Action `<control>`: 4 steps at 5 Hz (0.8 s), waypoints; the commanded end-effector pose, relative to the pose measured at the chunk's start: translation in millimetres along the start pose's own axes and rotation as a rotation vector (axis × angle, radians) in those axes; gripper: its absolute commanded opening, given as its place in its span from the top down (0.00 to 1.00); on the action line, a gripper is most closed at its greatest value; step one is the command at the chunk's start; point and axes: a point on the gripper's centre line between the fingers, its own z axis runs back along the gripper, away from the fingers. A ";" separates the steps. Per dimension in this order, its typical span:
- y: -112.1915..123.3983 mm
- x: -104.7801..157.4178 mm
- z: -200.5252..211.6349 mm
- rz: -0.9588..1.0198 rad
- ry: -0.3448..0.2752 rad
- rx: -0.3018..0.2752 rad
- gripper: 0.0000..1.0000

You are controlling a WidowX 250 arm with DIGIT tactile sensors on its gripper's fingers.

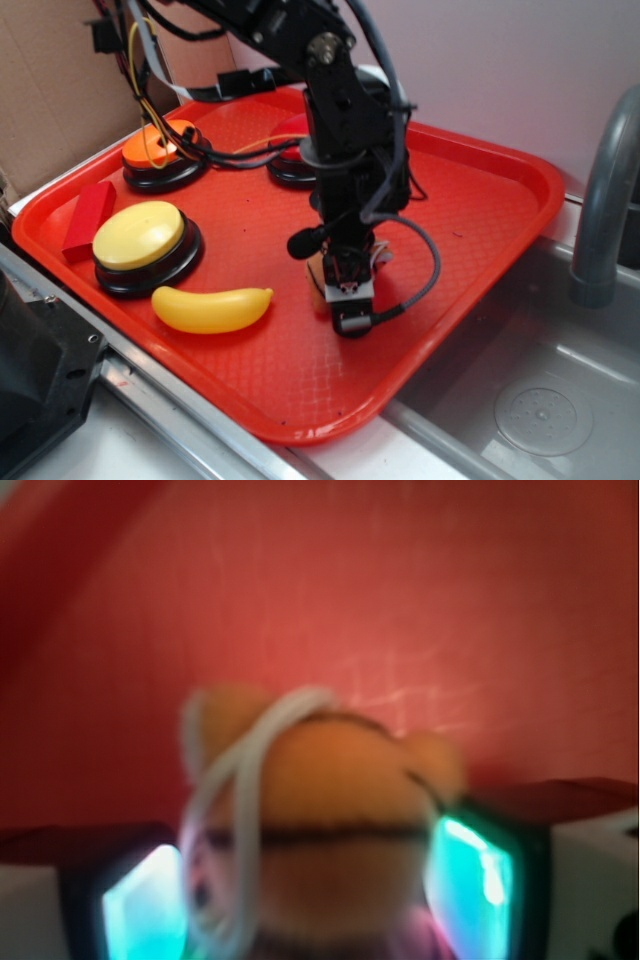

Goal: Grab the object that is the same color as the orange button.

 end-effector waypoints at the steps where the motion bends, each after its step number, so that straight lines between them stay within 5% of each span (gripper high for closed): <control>1: -2.4 2.6 14.7 0.045 -0.007 0.035 1.00; 4: 57.9 -47.1 124.8 0.481 -0.032 -0.004 1.00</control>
